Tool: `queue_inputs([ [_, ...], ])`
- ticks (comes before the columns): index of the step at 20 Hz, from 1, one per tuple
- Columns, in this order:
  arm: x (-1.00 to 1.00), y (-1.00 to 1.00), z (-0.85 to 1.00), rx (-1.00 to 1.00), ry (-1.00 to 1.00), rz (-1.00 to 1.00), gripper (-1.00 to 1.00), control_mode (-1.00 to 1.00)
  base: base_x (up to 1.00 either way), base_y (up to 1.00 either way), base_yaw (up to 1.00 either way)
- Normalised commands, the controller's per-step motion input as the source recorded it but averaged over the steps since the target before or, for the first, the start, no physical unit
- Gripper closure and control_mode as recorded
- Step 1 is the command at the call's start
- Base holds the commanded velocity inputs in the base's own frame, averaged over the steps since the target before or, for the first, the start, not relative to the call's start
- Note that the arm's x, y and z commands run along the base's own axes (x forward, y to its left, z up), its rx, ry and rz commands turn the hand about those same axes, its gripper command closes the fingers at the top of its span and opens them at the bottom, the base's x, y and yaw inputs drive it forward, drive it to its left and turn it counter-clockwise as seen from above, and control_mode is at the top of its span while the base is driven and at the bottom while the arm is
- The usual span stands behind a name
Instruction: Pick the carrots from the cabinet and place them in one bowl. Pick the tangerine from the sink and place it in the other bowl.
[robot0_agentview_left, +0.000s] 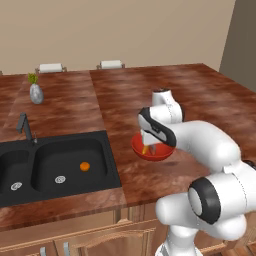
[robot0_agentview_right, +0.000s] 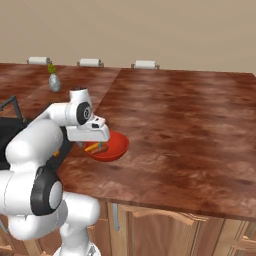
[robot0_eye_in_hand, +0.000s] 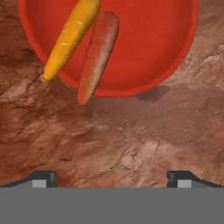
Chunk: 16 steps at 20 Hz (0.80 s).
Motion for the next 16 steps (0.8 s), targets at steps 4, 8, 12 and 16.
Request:
queue_inputs([
  [4,-0.30,0.00,0.00,0.08,-0.17,0.14,-1.00,-1.00,0.00,0.00,0.00],
  [8,-0.28,0.00,0.05,0.08,-0.10,0.04,-1.00,-1.00,0.00,0.00,0.00],
  [12,-0.19,0.00,0.04,0.04,-0.05,0.00,-1.00,-1.00,0.00,0.00,0.00],
  [16,-0.14,0.06,0.02,0.00,0.00,0.00,-1.00,-1.00,0.00,0.00,0.00],
])
